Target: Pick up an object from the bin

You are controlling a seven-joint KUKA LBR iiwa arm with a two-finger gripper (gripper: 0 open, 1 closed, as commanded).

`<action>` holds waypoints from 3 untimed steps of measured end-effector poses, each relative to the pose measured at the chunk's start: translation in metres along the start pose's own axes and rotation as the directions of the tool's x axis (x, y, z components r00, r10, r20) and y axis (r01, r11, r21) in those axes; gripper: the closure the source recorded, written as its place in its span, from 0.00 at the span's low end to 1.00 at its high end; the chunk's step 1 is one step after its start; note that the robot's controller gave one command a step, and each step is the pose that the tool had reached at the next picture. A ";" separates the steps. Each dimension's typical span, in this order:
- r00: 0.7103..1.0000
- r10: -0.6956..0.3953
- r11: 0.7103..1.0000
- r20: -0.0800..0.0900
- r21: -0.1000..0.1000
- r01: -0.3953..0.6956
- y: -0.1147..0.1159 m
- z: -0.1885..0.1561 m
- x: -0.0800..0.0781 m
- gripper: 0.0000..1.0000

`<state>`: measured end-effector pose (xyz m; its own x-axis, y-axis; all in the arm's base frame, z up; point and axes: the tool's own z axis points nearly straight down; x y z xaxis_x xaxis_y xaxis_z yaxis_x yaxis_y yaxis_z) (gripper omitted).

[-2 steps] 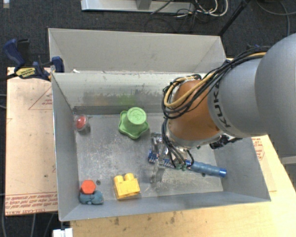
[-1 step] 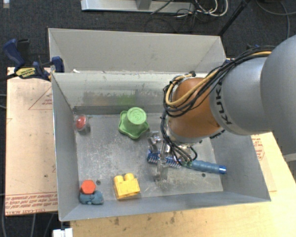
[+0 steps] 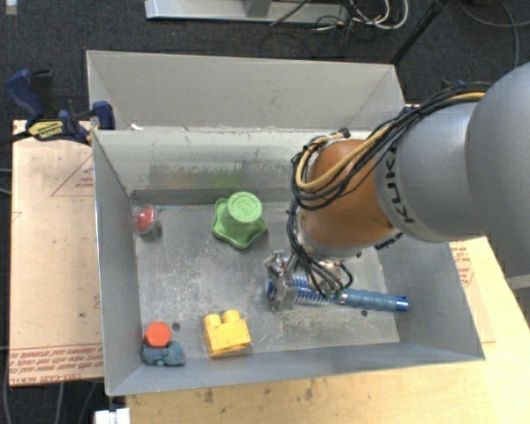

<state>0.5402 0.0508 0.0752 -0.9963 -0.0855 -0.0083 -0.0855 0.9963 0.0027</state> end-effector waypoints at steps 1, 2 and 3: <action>1.000 0.000 1.000 0.000 0.002 0.000 -0.001 0.000 0.000 0.00; 1.000 0.000 1.000 -0.002 0.000 0.000 0.000 0.000 0.001 1.00; 0.915 -0.404 0.915 -0.003 0.000 0.404 0.003 -0.101 0.011 1.00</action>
Offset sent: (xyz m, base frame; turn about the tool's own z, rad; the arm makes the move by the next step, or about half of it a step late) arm 0.0000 0.0000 0.0000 0.0000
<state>0.5279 0.0520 0.1763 -0.8768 -0.4809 -0.0057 -0.4809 0.8768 -0.0011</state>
